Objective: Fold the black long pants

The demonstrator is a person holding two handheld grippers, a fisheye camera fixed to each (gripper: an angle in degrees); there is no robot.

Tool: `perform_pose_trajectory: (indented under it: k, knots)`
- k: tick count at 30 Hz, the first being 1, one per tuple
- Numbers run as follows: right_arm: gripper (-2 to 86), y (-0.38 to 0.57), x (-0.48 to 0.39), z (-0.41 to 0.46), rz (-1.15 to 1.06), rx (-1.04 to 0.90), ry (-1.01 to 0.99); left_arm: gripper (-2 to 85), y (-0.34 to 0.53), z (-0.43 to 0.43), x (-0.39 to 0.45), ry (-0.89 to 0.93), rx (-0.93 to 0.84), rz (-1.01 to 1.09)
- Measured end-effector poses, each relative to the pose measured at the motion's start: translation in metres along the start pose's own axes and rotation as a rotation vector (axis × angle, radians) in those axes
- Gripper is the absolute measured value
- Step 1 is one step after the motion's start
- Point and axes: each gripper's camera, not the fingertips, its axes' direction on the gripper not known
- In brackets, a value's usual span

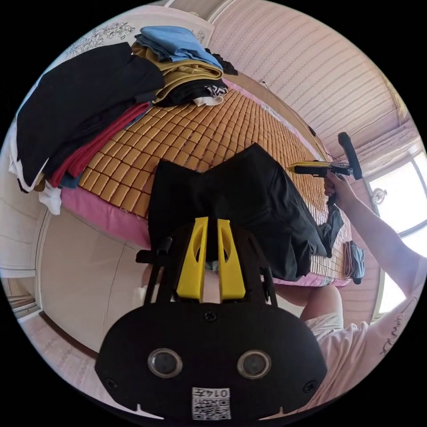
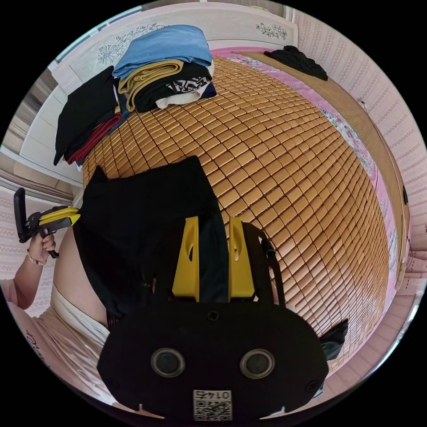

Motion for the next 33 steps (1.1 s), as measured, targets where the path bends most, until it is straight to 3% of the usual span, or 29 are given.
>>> perform_pose_trajectory:
  k: [7, 10, 14, 16, 26, 33]
  knots:
    - [12.8, -0.002, -0.009, 0.011, -0.008, 0.033, -0.024, 9.5, 0.006, -0.014, -0.002, -0.024, 0.069, -0.109]
    - [12.1, 0.000, -0.016, 0.028, -0.036, -0.033, -0.006, 10.9, 0.001, 0.005, -0.004, -0.040, -0.038, -0.136]
    - [0.6, 0.028, -0.017, 0.020, -0.030, -0.006, 0.102, 2.7, 0.001, 0.015, 0.016, -0.102, -0.160, 0.018]
    - [-0.3, 0.049, -0.011, 0.006, -0.032, 0.029, 0.055, 0.0, 0.006, 0.003, 0.022, -0.085, -0.133, 0.052]
    - [-0.9, 0.289, 0.072, -0.153, 0.302, 0.630, -0.249, -1.0, 0.069, -0.144, 0.109, 0.265, 0.229, 0.334]
    - [-0.9, 0.480, 0.108, -0.258, 0.427, 1.007, -0.233, -1.0, 0.094, -0.182, 0.232, 0.226, 0.339, 0.704]
